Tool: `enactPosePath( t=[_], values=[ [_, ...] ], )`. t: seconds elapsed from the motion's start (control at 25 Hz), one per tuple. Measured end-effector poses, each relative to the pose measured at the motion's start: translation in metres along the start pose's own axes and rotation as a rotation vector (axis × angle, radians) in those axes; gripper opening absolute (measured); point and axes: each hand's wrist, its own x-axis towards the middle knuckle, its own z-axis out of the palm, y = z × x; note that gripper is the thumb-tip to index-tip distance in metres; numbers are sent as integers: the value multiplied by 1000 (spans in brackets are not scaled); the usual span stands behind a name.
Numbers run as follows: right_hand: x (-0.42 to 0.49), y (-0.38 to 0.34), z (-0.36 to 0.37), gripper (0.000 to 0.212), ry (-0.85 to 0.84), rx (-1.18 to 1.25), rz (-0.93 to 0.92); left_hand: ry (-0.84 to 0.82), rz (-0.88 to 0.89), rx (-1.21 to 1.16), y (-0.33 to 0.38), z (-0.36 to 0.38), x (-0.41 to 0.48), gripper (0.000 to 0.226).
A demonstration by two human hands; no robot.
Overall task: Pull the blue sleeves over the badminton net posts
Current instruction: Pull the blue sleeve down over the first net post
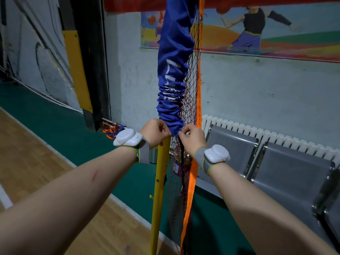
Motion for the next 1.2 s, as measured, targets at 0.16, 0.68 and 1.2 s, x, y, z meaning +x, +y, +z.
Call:
enactPosePath(
  t=[0.16, 0.68, 1.2],
  values=[
    [-7, 4, 7, 9, -46, -16, -18, 36, -34, -29, -14, -6, -2, 17],
    [6, -18, 9, 16, 42, 58, 156, -12, -31, -104, -34, -17, 28, 8],
    [-11, 1, 36, 37, -54, -195, 264, -291, -57, 71, -69, 0, 29, 26]
  ],
)
